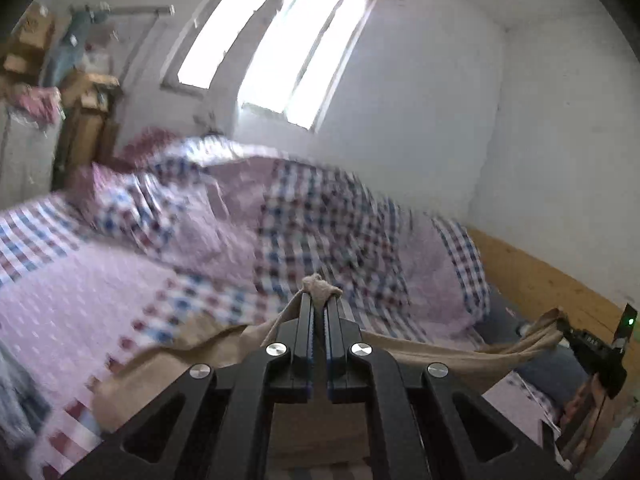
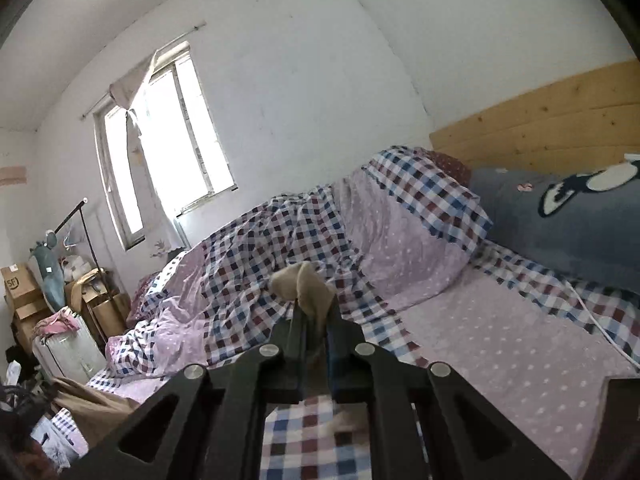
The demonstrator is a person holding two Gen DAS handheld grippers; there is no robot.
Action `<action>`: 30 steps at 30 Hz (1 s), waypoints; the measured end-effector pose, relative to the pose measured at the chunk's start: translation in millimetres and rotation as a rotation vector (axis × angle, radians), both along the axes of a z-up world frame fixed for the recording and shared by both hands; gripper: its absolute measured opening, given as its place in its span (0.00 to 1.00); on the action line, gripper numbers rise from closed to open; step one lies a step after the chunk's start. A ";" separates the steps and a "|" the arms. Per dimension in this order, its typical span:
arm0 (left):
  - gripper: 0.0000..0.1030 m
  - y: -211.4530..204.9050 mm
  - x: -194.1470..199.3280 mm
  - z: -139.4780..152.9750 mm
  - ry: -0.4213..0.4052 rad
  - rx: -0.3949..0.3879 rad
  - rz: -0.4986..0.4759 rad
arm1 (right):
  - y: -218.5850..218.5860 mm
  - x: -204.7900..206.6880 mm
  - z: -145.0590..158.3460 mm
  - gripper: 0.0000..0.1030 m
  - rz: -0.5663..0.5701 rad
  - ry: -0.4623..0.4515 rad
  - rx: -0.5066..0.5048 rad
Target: Fold clothes
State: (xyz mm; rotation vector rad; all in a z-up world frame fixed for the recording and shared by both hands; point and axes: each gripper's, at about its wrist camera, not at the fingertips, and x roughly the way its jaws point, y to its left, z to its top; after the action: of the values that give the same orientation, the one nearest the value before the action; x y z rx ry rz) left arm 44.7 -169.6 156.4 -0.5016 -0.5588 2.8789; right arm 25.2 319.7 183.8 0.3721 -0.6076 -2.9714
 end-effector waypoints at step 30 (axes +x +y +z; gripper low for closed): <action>0.02 160.6 104.5 -86.5 -0.357 -0.163 -0.272 | -98.8 8.2 -139.0 0.37 0.575 -0.561 -0.008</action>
State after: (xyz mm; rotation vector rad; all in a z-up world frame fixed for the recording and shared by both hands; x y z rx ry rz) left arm 149.2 -9.0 69.9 -1.0422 -0.2745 2.5973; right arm 33.3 220.9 44.8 1.1734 -0.4462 -2.3004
